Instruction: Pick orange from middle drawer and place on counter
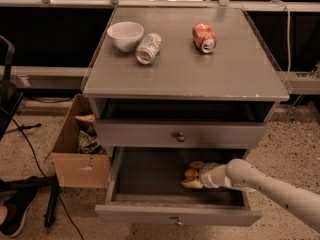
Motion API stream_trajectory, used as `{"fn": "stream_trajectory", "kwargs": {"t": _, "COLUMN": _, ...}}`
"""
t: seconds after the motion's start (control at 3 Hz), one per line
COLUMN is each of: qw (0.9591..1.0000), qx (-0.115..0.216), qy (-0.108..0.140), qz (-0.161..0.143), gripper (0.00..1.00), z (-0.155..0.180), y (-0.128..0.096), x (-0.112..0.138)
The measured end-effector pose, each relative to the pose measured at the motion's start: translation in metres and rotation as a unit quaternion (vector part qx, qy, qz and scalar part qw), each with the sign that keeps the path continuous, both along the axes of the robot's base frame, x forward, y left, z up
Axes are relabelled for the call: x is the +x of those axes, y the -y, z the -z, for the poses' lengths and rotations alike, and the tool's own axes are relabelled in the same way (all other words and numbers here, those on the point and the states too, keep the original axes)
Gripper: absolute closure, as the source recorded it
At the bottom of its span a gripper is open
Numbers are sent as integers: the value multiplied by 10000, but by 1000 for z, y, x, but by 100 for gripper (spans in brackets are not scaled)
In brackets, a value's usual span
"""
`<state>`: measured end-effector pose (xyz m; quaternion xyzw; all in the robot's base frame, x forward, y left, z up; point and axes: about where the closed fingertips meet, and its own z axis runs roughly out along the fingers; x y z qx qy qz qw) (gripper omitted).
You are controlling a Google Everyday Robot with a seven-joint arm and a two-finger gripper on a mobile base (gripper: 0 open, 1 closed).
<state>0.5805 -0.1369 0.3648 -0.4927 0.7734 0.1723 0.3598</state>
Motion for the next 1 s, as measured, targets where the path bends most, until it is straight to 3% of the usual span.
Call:
{"fn": "stream_trajectory", "kwargs": {"t": 0.67, "qw": 10000, "qx": 0, "qy": 0, "qz": 0, "gripper": 87, "z": 0, "y": 0, "x": 0}}
{"fn": "stream_trajectory", "kwargs": {"t": 1.0, "qw": 10000, "qx": 0, "qy": 0, "qz": -6, "gripper": 100, "z": 0, "y": -1, "x": 0}}
